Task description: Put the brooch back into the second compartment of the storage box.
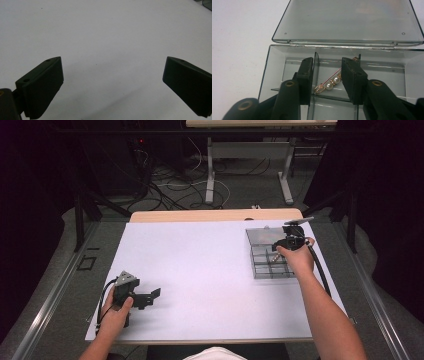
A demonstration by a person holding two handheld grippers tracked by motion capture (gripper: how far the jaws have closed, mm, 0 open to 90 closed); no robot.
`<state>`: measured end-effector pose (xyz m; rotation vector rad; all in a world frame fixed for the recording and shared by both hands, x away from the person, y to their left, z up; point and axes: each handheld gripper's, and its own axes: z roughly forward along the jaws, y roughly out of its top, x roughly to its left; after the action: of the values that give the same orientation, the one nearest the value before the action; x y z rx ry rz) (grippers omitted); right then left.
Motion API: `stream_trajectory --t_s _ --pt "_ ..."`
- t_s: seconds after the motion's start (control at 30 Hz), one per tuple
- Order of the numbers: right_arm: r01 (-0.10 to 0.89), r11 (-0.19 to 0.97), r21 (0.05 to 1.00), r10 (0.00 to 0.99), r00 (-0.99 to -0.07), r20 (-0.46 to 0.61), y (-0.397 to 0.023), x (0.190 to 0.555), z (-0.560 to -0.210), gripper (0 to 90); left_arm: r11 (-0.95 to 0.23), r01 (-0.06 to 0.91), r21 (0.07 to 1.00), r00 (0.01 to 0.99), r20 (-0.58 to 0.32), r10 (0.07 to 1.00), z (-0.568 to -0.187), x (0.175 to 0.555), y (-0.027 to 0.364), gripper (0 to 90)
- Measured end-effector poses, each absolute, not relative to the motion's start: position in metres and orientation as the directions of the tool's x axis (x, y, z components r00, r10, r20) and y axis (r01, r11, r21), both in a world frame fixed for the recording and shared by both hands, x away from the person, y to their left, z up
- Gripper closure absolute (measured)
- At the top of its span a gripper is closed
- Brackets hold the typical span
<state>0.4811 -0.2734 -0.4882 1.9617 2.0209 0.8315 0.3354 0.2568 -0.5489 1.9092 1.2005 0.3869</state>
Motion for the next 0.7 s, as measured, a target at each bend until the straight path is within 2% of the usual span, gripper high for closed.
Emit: stream_trajectory --t_s 0.33,0.7 --pt "0.838 0.0 0.546 0.969 -0.134 0.206 -0.269 0.476 -0.482 53.3 -0.199 0.599 0.776 0.495 -0.163 0.854 -0.549 0.335 0.257 3.2" --pt "0.812 0.088 0.577 0.963 -0.218 0.16 -0.262 0.465 -0.472 46.0 -0.189 0.59 0.785 0.489 -0.161 0.857 -0.55 0.336 0.255 3.2"
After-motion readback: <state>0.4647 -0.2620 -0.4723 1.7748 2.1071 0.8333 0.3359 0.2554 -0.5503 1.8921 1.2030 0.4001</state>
